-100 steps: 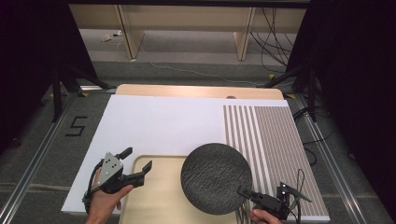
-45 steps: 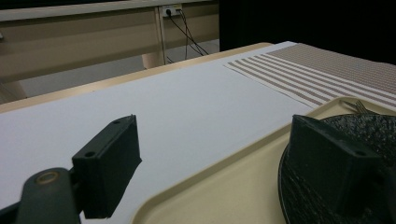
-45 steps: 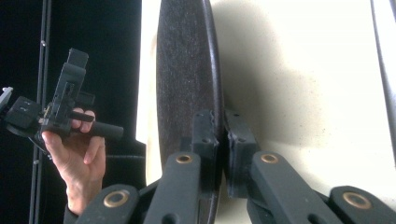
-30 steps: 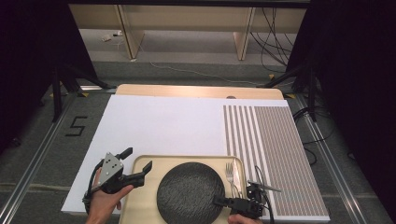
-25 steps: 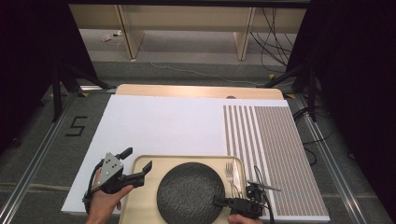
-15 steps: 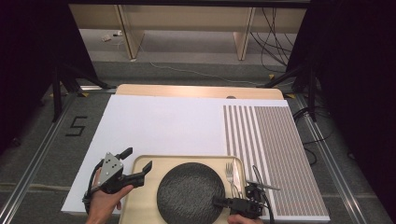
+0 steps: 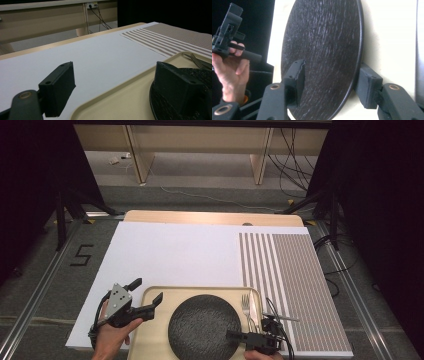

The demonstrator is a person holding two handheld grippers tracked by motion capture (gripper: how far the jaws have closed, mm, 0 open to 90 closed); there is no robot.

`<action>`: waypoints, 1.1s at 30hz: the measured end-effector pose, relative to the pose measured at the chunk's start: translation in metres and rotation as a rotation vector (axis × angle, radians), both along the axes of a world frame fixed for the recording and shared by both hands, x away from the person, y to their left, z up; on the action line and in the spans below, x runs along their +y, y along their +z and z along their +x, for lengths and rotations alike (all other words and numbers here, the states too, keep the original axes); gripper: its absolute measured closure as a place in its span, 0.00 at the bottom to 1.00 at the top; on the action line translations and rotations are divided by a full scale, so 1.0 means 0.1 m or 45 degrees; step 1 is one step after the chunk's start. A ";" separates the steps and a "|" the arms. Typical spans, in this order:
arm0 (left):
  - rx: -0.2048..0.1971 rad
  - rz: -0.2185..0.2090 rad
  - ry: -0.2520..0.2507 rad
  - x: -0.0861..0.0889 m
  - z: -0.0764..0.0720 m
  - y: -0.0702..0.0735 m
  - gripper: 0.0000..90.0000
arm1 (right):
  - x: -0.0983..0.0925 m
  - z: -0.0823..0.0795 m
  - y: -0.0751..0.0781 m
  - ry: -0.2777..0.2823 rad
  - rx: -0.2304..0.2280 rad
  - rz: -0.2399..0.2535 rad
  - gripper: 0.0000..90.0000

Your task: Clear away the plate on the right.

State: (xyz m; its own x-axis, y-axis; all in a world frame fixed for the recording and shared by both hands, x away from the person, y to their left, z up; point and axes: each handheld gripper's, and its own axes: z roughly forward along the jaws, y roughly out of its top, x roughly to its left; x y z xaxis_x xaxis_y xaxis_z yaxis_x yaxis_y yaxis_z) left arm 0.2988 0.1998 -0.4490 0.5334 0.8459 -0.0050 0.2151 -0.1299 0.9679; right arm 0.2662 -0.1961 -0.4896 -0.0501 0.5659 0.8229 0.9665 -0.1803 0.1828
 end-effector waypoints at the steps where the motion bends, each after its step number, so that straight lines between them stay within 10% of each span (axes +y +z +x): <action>1: 0.001 0.001 -0.001 0.00 0.00 0.00 0.19 | 0.00 0.00 0.00 -0.007 -0.017 -0.003 0.52; 33: 0.001 0.006 -0.014 -0.01 0.00 0.00 0.19 | -0.07 0.02 0.25 -0.005 -0.455 -0.322 0.40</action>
State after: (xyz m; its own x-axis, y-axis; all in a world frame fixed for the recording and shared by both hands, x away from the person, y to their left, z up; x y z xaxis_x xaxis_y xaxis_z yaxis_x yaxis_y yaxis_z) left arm 0.2987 0.1991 -0.4493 0.5428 0.8398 -0.0015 0.2145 -0.1369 0.9671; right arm 0.2678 -0.2034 -0.4650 -0.3043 0.7481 0.5897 0.8337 -0.0903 0.5447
